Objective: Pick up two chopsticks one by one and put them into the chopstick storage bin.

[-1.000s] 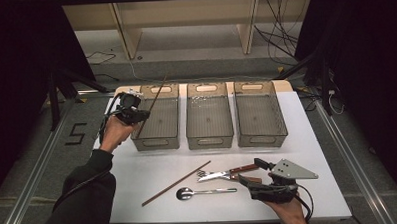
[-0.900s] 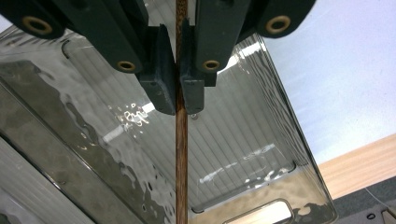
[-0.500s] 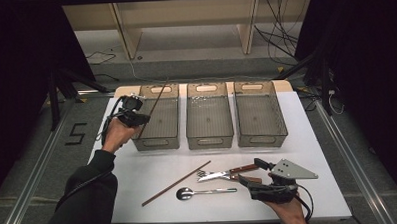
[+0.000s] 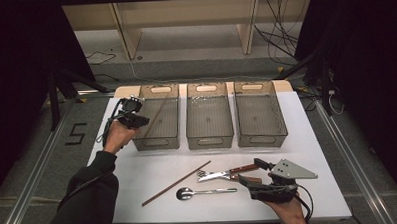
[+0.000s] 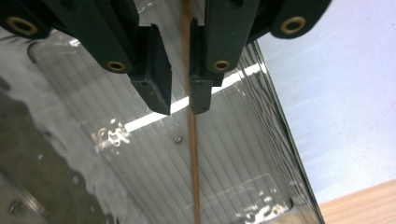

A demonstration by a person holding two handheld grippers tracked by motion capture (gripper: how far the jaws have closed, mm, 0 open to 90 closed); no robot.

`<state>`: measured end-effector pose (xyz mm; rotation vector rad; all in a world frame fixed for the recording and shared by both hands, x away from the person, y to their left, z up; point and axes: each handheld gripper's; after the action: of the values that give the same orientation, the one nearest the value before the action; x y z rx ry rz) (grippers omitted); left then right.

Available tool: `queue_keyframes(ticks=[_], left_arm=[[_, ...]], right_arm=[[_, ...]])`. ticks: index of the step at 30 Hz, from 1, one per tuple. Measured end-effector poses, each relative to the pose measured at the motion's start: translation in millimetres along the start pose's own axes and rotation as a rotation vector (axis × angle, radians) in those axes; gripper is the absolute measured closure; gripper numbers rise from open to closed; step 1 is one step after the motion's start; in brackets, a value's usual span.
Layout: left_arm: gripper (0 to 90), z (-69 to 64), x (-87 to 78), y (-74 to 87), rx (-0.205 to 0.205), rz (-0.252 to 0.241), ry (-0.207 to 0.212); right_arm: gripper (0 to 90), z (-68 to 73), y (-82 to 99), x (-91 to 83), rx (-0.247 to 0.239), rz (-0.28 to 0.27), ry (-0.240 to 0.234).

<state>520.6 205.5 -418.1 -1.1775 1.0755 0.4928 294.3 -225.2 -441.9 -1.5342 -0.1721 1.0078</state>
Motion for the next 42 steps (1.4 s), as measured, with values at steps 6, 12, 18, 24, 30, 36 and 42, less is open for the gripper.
queue_keyframes(ticks=[6,12,18,24,30,36,42], left_arm=[[58.0,-5.2,-12.5,-1.3,-0.02,-0.046,0.038],[36.5,-20.0,-37.5,1.1,0.009,-0.067,0.131],[27.8,-39.6,-59.1,14.0,0.071,-0.08,0.176],[22.7,-55.9,-67.8,30.0,0.129,-0.08,0.19],[18.2,-71.7,-70.3,51.0,0.181,-0.075,0.21],[17.2,-83.1,-68.3,63.3,0.234,-0.023,0.211],[17.2,-95.0,-54.4,80.1,0.282,0.079,0.204]], right_arm=[[22.9,-0.7,0.3,-0.5,0.007,0.0,-0.003],[22.9,-0.7,0.3,-0.5,0.006,0.001,-0.001],[22.9,-0.4,0.3,-0.8,0.004,0.0,0.0],[22.8,-0.1,0.2,-1.0,0.003,-0.005,0.001],[22.4,0.2,0.1,-1.2,0.001,-0.005,0.001],[22.2,0.9,-0.2,-1.4,-0.002,-0.008,0.001],[22.1,1.0,-0.5,-2.5,-0.007,-0.007,0.004]])
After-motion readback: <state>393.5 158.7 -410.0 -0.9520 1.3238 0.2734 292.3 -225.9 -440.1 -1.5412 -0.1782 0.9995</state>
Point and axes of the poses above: each handheld gripper's, and its own axes: x roughly forward along the jaws, y roughly out of its underside, z roughly to its left, and after that the axes turned 8 degrees about z, right-handed
